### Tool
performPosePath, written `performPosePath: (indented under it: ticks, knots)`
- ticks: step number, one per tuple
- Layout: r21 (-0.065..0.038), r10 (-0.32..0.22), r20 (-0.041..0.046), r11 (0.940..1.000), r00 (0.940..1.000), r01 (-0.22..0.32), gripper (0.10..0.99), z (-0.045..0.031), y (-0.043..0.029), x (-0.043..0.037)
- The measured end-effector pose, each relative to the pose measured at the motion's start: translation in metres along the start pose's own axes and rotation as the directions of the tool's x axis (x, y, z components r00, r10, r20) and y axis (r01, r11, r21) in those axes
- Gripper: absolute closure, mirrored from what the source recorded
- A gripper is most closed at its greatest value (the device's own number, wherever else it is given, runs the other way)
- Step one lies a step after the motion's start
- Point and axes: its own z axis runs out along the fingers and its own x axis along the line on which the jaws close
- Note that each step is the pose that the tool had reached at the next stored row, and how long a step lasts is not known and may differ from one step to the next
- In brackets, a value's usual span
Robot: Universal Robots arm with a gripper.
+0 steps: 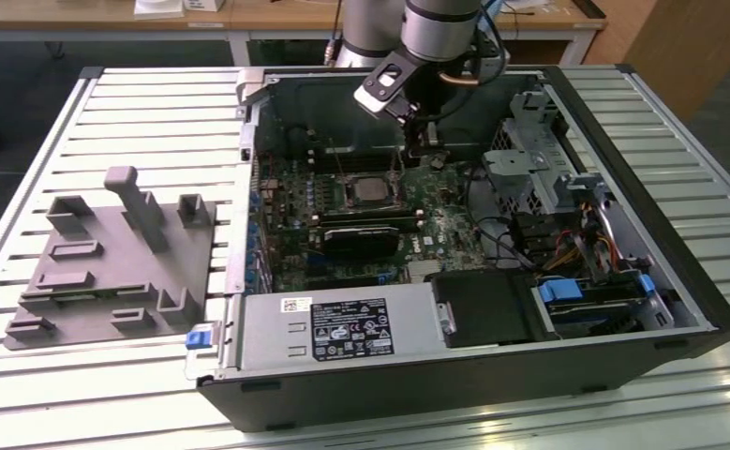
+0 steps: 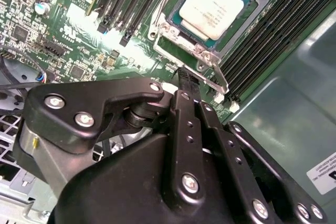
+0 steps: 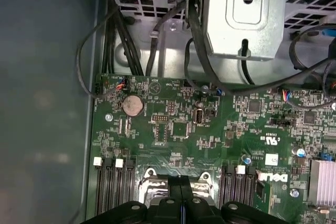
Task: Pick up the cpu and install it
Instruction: 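Close the cpu cover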
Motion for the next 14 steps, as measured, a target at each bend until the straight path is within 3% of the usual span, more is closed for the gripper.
performPosePath:
  ticks: [10,14]
  knots:
    - [0.0,0.0,-0.0002,1.0,1.0,0.0,0.98,0.0032,-0.003,0.0]
    - [0.001,0.0,-0.0002,1.0,1.0,0.0,0.98,0.0056,-0.009,-0.0003]
